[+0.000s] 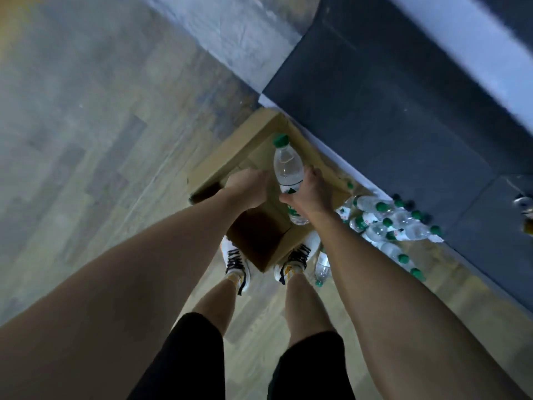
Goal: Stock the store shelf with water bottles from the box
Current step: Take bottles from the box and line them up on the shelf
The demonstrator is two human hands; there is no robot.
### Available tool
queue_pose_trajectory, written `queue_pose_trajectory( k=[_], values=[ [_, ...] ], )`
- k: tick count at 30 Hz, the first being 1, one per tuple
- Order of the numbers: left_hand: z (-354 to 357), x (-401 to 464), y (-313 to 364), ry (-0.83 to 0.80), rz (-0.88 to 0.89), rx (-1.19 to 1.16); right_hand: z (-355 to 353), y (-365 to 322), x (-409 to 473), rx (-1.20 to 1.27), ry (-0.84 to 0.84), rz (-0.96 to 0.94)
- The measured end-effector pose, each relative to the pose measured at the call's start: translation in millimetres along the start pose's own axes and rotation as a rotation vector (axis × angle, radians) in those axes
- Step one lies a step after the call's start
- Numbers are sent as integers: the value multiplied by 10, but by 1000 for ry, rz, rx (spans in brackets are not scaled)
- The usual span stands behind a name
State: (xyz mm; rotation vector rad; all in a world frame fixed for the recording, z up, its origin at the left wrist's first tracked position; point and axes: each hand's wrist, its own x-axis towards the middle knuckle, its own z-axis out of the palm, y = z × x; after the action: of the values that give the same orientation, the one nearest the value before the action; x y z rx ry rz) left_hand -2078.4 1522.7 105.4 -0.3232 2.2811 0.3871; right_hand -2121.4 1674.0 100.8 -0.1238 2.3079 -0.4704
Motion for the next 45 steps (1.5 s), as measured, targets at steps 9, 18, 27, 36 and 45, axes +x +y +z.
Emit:
queue_pose_trajectory(
  k=[9,18,27,36,45],
  values=[
    [-2485,-1743,738,145,244,51,-2086,-1109,-1655,289,295,-74],
    [-4290,-3192,1571,447,519,284,-3813,-1462,-3041,391,541,-140],
    [-5215,-3979,2337,527,725,140,-4917,-1361,-3896,469,790,-201],
    [-5569,-4481,3129,383,896,-256,-5479,-1064,-3982,499,854,-237],
    [-5511,-4454,3894,505,903,-115,-5909,-824,-3750,554,818,-298]
  ],
)
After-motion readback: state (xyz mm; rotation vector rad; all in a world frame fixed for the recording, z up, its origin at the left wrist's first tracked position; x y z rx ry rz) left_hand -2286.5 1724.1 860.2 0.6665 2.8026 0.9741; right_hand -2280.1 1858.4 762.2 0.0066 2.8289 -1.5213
